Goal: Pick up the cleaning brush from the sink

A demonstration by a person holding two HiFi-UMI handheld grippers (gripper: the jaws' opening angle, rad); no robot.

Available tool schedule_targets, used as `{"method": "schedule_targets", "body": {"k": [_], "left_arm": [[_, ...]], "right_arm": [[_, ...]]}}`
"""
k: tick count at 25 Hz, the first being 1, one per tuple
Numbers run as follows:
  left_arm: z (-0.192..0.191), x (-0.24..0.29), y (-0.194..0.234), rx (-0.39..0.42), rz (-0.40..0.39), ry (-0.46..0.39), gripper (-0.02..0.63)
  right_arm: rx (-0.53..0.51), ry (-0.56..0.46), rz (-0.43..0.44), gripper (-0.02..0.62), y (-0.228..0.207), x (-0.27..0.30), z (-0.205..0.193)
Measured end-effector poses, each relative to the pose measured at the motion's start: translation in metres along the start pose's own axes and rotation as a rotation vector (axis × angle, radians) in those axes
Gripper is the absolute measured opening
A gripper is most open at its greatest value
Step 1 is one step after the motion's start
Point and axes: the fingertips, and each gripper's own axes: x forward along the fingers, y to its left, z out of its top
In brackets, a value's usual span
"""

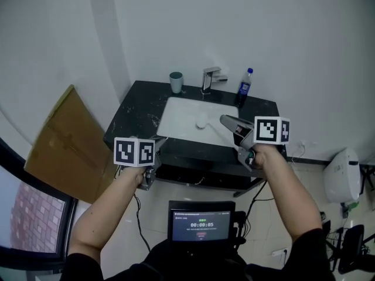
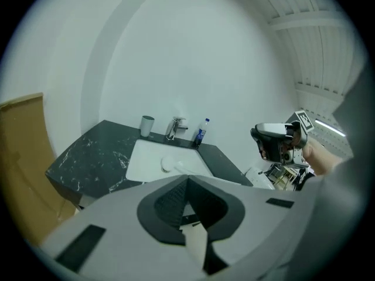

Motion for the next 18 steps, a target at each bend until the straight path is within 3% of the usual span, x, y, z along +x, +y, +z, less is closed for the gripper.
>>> {"method": "schedule_targets", "body": {"k": [9, 13, 15, 18], "left_arm": [[0.086, 0.064, 0.054, -0.037, 0.107, -0.107, 0.012], [0.110, 0.101, 0.089, -0.042, 0.091, -0.111, 0.012], [0.121, 0.121, 0.107, -0.008, 0.075, -0.103, 0.060], [0.132, 0.152, 0.128, 0.032, 0.034, -0.079, 0.063]], "right_arm": [[-0.109, 0.146, -0.097, 0.080, -0.092, 0.077, 0.044], [-0.112, 0.217, -0.151, 0.080, -0.132, 0.115, 0.042], [-0.112, 0.255, -0.195, 0.080, -0.154, 0.134, 0.039], [-0.102, 0.307, -0.280, 0.080, -0.188, 0.153, 0.027]]}}
